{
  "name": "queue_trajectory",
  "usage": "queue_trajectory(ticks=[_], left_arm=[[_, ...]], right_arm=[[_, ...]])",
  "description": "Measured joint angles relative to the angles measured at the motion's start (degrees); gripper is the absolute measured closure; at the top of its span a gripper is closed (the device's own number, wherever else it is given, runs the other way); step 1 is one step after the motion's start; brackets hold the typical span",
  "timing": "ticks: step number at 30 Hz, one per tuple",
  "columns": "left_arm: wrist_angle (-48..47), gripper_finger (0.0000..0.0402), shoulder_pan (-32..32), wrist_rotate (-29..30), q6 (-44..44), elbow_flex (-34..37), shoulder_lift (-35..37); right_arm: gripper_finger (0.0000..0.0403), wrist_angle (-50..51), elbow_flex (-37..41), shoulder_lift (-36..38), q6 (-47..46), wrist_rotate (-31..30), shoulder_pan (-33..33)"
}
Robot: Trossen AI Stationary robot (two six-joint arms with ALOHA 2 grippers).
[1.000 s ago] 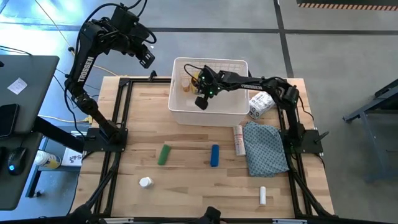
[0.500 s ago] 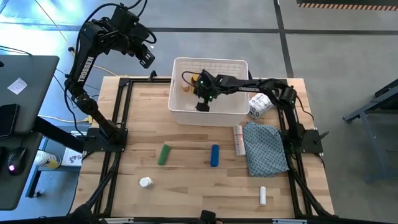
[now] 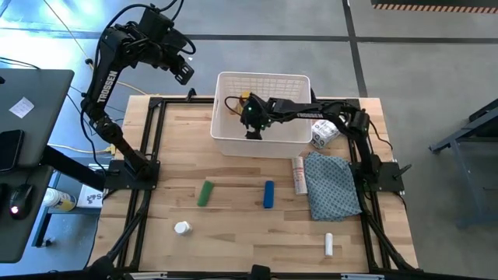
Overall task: Pick & place medical supplies in basket/bin
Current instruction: Put the white bandage into the white bin
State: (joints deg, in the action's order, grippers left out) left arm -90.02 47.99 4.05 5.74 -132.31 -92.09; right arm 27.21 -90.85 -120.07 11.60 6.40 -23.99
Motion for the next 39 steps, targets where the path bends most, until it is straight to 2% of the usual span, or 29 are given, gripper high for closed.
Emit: queue_trajectory(ticks=[10, 15, 18, 22, 28, 36, 39], left_arm=[[0.0, 0.0339, 0.0, 0.1, -1.2, 0.0, 0.0], [0.0, 0.0339, 0.0, 0.1, -1.5, 0.0, 0.0], [0.0, 0.0339, 0.0, 0.1, -1.5, 0.0, 0.0], [0.0, 0.0339, 0.0, 0.1, -1.5, 0.0, 0.0], [0.0, 0.0339, 0.0, 0.1, -1.2, 0.0, 0.0], [0.0, 0.0339, 0.0, 1.4, -1.1, 0.0, 0.0], [0.0, 0.0339, 0.0, 1.4, -1.1, 0.0, 0.0]], right_arm=[[0.0132, 0.2, 0.0, 0.0, -2.4, -4.6, -1.9], [0.0132, -0.1, 0.0, 0.1, -3.7, -4.4, -3.2], [0.0132, -0.1, 0.0, 0.2, -4.1, -2.1, -3.1], [0.0132, -0.7, 0.0, 0.2, -3.7, 5.0, -2.7], [0.0132, -1.8, 0.0, 0.2, -1.3, 9.5, -1.7], [0.0132, 3.6, -0.1, 0.0, -0.5, 10.1, -1.7], [0.0133, 5.8, 0.0, -0.2, -0.9, 8.7, -2.8]])
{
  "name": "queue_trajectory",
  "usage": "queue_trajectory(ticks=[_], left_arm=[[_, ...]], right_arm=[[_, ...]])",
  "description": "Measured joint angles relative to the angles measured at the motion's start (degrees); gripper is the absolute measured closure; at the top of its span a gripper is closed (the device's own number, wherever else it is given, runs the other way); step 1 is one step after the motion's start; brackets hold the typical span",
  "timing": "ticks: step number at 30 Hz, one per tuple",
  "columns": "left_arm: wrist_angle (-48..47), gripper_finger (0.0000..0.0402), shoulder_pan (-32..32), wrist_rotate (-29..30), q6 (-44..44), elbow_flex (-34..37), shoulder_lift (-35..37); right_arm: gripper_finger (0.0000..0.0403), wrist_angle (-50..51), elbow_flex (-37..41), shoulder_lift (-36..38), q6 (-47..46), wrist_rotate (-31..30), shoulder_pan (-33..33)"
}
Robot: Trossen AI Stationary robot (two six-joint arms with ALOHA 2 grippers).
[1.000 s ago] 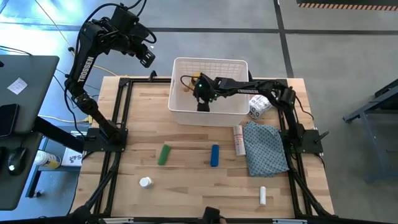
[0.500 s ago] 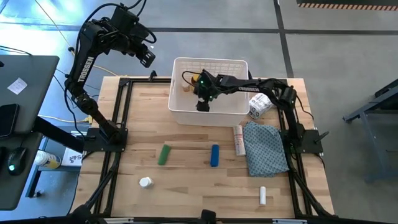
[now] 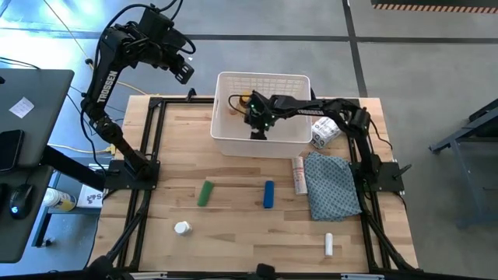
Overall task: Pick & place medical supplies in basket/bin
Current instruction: Put the white bandage into the white bin
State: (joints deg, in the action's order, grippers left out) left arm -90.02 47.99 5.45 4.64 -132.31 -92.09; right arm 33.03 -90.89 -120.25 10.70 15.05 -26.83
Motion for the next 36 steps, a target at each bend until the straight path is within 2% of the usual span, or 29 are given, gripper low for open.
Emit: queue_trajectory(ticks=[6, 11, 15, 19, 22, 28, 32, 36], left_arm=[[0.0, 0.0339, 0.0, 0.0, -1.0, 0.0, 0.0], [0.0, 0.0339, 0.0, -0.4, -5.9, 0.0, 0.0], [0.0, 0.0339, 0.0, -0.4, -9.3, 0.0, 0.0], [0.0, 0.0339, -1.5, -1.3, -11.8, 0.0, 0.0], [0.0, 0.0339, -3.1, -1.7, -13.1, 0.0, 0.0], [0.0, 0.0339, -9.1, -2.4, -15.3, 0.0, 0.0], [0.0, 0.0339, -15.0, -4.3, -18.8, 0.0, 0.0], [0.0, 0.0339, -21.3, -4.9, -22.4, 0.0, 0.2]], right_arm=[[0.0132, -1.8, -1.5, 5.0, -5.2, -5.9, -3.5], [0.0134, 0.0, -1.8, 11.6, -10.4, -7.3, -5.3], [0.0135, 2.6, -1.7, 19.6, -13.4, -11.1, -4.9], [0.0135, 6.7, -1.7, 28.6, -21.1, -17.4, -3.7], [0.0135, 11.1, -1.7, 34.7, -26.6, -18.7, -2.2], [0.0135, 17.8, -1.7, 43.7, -34.2, -17.8, 7.3], [0.0136, 22.5, -1.7, 46.0, -40.2, -19.6, 16.8], [0.0136, 22.6, -0.3, 46.1, -44.2, -22.0, 26.7]])
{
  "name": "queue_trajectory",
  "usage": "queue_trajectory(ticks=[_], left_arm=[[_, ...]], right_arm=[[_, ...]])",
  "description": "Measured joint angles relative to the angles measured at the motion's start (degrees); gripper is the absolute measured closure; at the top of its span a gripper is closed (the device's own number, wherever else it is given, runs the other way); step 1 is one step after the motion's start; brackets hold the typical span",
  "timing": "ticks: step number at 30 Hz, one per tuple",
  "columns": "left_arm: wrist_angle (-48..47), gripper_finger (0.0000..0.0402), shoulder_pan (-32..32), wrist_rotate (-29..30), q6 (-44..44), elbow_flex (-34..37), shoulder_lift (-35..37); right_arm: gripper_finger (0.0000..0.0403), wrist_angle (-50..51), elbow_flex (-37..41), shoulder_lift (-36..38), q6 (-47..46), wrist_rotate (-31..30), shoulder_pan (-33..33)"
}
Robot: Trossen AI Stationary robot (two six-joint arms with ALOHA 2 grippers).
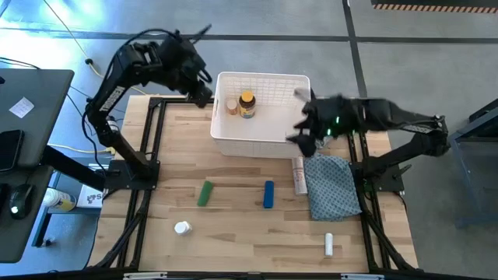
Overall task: Pick & place medical supplies in basket/bin
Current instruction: Put the white bandage into the white bin
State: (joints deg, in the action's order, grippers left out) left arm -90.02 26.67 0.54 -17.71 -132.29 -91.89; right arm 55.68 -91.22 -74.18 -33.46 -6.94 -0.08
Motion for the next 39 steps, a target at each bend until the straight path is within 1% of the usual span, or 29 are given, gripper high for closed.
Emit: queue_trajectory(ticks=[4, 7, 11, 16, 19, 22, 24, 28, 32, 36, 39], left_arm=[[0.0, 0.0339, -6.6, 4.0, -5.3, 0.0, 0.2], [0.0, 0.0339, -11.5, 6.8, -10.8, 0.0, 0.2], [0.0, 0.0339, -18.0, 7.5, -17.2, 0.0, 0.4], [0.1, 0.0339, -25.0, 9.0, -22.9, 0.3, 0.4], [0.0, 0.0339, -28.3, 11.2, -25.2, 2.3, 0.5], [0.0, 0.0339, -30.7, 11.7, -25.6, 4.3, 0.3], [0.0, 0.0339, -31.9, 11.8, -25.6, 5.6, 0.4], [0.0, 0.0339, -33.1, 11.6, -24.7, 9.4, 0.4], [0.0, 0.0339, -33.2, 9.5, -24.6, 12.5, 0.4], [0.0, 0.0339, -34.4, 8.6, -23.0, 14.3, 0.4], [0.0, 0.0339, -34.8, 8.5, -21.0, 16.1, 0.4]], right_arm=[[0.0136, -4.3, 7.4, -0.5, -6.9, -0.3, 6.1], [0.0136, -7.4, 15.2, -0.8, -12.7, -3.0, 8.2], [0.0136, -13.9, 24.1, -0.9, -20.0, -6.3, 8.4], [0.0136, -22.8, 31.7, -0.9, -25.4, -12.2, 7.3], [0.0136, -24.7, 33.5, -0.7, -27.0, -14.6, 6.4], [0.0136, -25.2, 34.6, -0.9, -26.3, -17.5, 5.3], [0.0136, -26.4, 34.7, -0.9, -25.1, -18.1, 4.4], [0.0136, -27.3, 34.8, -0.8, -24.4, -17.5, 2.5], [0.0136, -27.3, 34.8, -0.8, -24.0, -16.6, 1.4], [0.0136, -27.2, 34.8, -0.6, -21.7, -14.3, 1.3], [0.0136, -27.0, 34.8, 0.1, -22.1, -13.1, 2.6]])
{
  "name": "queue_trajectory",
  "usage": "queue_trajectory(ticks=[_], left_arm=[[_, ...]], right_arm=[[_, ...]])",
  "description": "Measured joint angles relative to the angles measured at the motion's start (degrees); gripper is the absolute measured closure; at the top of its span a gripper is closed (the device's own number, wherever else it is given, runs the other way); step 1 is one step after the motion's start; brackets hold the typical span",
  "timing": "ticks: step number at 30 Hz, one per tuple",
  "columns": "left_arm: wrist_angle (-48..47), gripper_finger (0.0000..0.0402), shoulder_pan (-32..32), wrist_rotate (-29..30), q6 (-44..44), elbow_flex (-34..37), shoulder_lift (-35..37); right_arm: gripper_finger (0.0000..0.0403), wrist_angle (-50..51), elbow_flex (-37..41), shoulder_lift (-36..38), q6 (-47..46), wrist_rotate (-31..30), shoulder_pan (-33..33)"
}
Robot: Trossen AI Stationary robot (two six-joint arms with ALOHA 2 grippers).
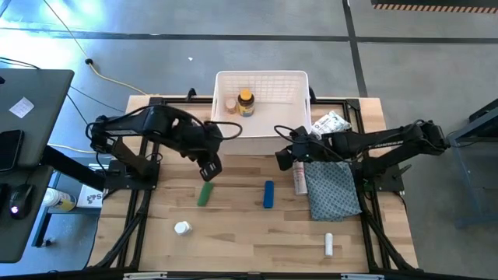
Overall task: Pick & place medical supplies in basket/bin
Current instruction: Put the white bandage into the white bin
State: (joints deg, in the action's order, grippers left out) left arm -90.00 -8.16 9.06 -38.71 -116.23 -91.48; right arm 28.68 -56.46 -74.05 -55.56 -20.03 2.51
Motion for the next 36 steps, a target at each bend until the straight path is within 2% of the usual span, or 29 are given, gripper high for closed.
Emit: queue_trajectory(ticks=[9, 12, 15, 19, 23, 30, 36], left_arm=[[0.0, 0.0339, -0.1, -0.7, 5.1, 0.7, 0.0], [0.0, 0.0339, -0.2, -0.8, 7.0, 0.7, 0.0], [0.0, 0.0339, -0.2, -0.8, 8.4, 0.7, 0.0], [0.0, 0.0339, -0.2, -0.5, 11.0, 0.7, 0.0], [0.0, 0.0339, -0.1, 0.8, 14.8, 0.7, 0.0], [0.0, 0.0339, -0.1, 1.0, 14.9, 0.7, 0.0], [0.0, 0.0339, -0.1, 2.7, 10.4, 0.7, 0.0]], right_arm=[[0.0136, 2.2, -2.8, 1.8, -6.8, -2.1, 6.5], [0.0136, 7.4, -3.5, 1.8, -12.1, -3.7, 9.3], [0.0136, 15.2, -3.5, 1.6, -21.2, -4.0, 12.3], [0.0136, 23.7, -3.5, 0.0, -29.9, 1.0, 14.4], [0.0136, 30.7, -3.5, -4.2, -32.0, 5.6, 13.4], [0.0136, 27.5, -3.5, -11.5, -30.8, 7.4, 8.4], [0.0136, 27.0, -3.5, -18.3, -27.6, 13.4, 6.3]])
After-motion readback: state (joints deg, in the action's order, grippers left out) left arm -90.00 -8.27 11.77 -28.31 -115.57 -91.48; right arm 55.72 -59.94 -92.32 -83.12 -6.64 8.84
